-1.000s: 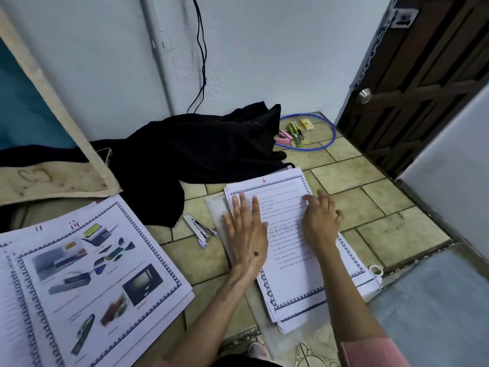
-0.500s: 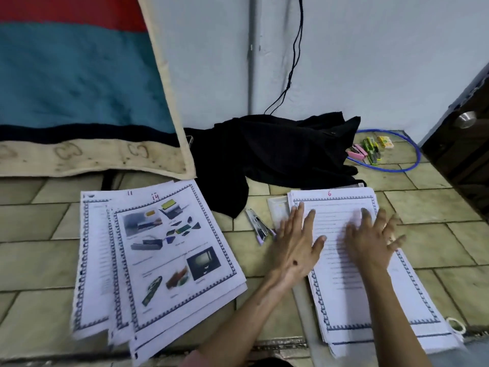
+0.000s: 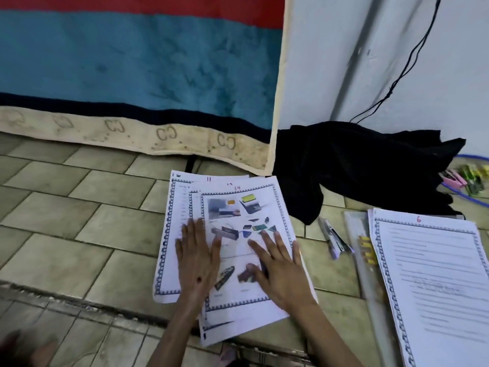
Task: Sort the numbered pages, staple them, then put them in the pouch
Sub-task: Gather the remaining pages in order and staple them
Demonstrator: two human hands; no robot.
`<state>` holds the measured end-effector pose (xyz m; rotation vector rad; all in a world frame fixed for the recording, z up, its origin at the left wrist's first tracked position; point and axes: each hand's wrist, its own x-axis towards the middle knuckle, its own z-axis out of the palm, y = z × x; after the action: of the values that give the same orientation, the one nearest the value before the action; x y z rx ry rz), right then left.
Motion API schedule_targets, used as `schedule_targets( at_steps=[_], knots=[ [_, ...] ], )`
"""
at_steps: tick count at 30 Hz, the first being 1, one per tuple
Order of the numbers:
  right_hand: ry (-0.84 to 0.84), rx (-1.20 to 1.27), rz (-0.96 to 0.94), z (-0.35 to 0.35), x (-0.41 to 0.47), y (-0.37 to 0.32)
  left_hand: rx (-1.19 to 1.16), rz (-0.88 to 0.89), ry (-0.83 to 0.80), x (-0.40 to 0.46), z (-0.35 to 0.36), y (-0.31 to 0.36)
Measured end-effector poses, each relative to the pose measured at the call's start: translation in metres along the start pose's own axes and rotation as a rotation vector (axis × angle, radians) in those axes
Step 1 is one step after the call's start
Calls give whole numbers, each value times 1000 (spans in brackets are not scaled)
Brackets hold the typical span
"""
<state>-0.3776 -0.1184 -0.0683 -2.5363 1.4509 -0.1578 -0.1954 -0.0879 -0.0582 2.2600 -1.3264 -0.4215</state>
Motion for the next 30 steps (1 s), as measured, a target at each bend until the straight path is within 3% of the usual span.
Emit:
schedule_targets(
  at_steps=[4,8,11,14,18,21,24,27,30],
  knots=[
    [104,-13,182,5,-30,10,-177,-12,56,-3,-2,0],
    [88,18,331,2,-47,13,-332,-79,137,2,-7,0],
    [97,25,402,2,-45,10,-552,-232,116,15,-25,4],
    [113,8,489,-3,-42,6,-602,-323,88,35,-36,5],
    [107,18,599,-5,-36,3,-605,-392,-64,62,-37,-4],
    [211,-5,570,-5,-27,-3,-547,-325,-153,67,-40,-1],
    [324,21,276,-6,-12,-26,-650,-330,-123,70,-41,7],
    [236,26,5,1,7,-59,-633,-371,-108,76,-42,14],
    [130,-47,29,21,16,-68,-811,-356,-165,79,-47,11]
  ],
)
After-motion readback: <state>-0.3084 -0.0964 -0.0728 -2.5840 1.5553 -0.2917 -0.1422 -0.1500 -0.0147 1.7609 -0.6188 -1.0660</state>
